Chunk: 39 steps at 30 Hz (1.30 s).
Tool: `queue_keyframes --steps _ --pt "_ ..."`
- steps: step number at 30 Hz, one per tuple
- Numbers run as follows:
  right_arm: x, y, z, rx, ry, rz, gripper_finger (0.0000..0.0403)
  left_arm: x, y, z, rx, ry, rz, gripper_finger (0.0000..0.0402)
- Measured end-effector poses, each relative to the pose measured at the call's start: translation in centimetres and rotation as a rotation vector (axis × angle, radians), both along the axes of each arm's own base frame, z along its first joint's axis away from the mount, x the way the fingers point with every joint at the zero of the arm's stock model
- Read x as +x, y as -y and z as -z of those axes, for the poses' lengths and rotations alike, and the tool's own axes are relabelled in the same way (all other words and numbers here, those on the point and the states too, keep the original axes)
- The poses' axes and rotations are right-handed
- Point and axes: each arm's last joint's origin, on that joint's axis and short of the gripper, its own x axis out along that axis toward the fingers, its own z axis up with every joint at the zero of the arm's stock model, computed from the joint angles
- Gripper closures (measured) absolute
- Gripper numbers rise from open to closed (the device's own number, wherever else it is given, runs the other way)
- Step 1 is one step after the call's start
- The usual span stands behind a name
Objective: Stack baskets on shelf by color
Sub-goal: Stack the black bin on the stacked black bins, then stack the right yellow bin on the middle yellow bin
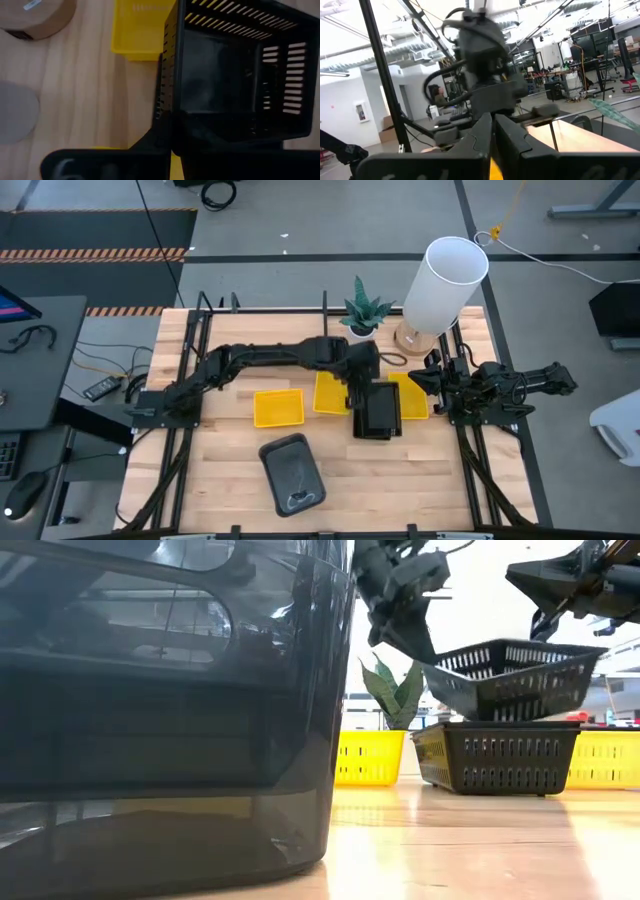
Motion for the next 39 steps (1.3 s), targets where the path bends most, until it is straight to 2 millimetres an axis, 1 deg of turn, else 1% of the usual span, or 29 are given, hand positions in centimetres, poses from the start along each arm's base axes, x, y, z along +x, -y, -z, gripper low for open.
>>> queue_keyframes --steps 4,6,8,13,15,19,23,28,31,34,39 --pt "0.0 0.0 0.0 0.000 0.000 0.000 0.0376 -0.3 -0.8 1.4 0.002 -0.047 0.020 0.0386" --pt "0.0 0.0 0.0 0.000 0.000 0.000 0.0376 -0.4 -0.7 2.0 -0.009 -0.070 0.044 0.0386" --pt "0.0 0.0 0.0 0.000 0.000 0.000 0.0376 -0.4 -0.7 2.2 -0.025 -0.072 0.064 0.0386" --pt "0.0 0.0 0.0 0.000 0.000 0.000 0.0376 -0.3 0.3 2.3 -0.024 -0.069 0.084 0.0385" --pt "0.0 0.0 0.0 0.000 0.000 0.000 0.0376 -0.3 1.0 2.3 -0.022 -0.067 0.097 0.0379" --pt "0.0 0.0 0.0 0.000 0.000 0.000 0.0376 -0.3 2.7 2.4 -0.020 -0.073 0.129 0.0354" --pt "0.0 0.0 0.0 0.000 0.000 0.000 0.0376 -0.3 4.2 2.4 0.008 -0.082 0.109 0.0327" --pt "0.0 0.0 0.0 0.000 0.000 0.000 0.0376 -0.4 5.7 2.4 0.004 -0.082 0.116 0.0278" --pt "0.0 0.0 0.0 0.000 0.000 0.000 0.0376 -0.3 6.1 2.4 0.040 -0.076 0.104 0.0247" --pt "0.0 0.0 0.0 0.000 0.000 0.000 0.0376 -0.3 6.0 2.3 0.073 -0.071 0.084 0.0224" --pt "0.0 0.0 0.0 0.000 0.000 0.000 0.0376 -0.3 5.1 2.0 0.086 -0.063 0.054 0.0209"
